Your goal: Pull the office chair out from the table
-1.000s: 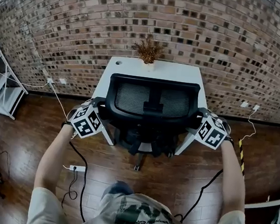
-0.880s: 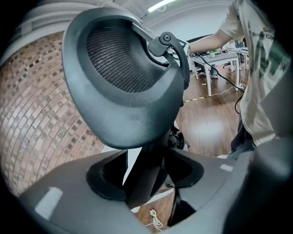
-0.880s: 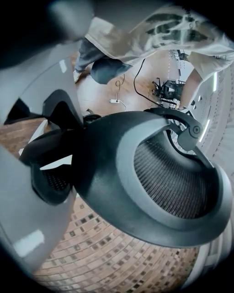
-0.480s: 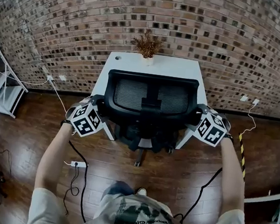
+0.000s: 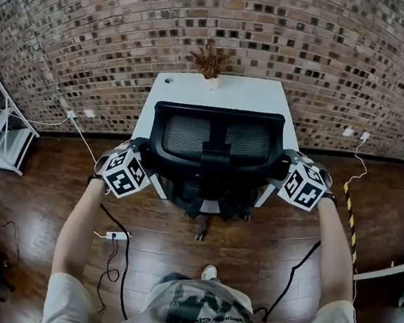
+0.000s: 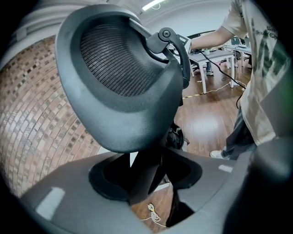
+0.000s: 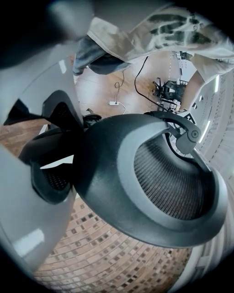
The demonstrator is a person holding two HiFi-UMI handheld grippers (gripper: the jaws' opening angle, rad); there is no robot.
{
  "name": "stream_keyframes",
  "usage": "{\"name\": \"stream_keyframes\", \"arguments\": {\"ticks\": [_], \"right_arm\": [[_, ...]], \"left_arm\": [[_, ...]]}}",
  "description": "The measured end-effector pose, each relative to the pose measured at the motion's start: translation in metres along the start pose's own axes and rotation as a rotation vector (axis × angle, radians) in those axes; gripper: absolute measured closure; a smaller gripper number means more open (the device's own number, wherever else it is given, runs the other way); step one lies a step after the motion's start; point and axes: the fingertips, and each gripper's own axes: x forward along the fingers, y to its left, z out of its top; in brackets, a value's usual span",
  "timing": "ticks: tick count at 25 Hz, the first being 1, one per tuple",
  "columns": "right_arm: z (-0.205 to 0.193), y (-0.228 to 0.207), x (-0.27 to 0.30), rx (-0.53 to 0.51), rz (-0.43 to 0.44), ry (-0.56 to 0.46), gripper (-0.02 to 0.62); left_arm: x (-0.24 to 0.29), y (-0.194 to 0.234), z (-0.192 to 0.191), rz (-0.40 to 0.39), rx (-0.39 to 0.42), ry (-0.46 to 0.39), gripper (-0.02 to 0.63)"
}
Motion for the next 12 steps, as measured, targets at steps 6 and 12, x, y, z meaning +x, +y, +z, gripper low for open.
{"name": "stream_keyframes", "arguments": {"ticks": [6, 12], "right_arm": [[0.007, 0.023, -0.017, 0.018, -0.003, 0.024, 0.37], [0.017, 0.051, -0.034, 0.042, -0.006, 0.034, 0.37]], "left_arm": [[-0.019, -0.016, -0.001, -0.007, 0.006, -0.003, 0.365], [-0.039, -0.034, -0.006, -0.017, 0.021, 0.003, 0.367]]}}
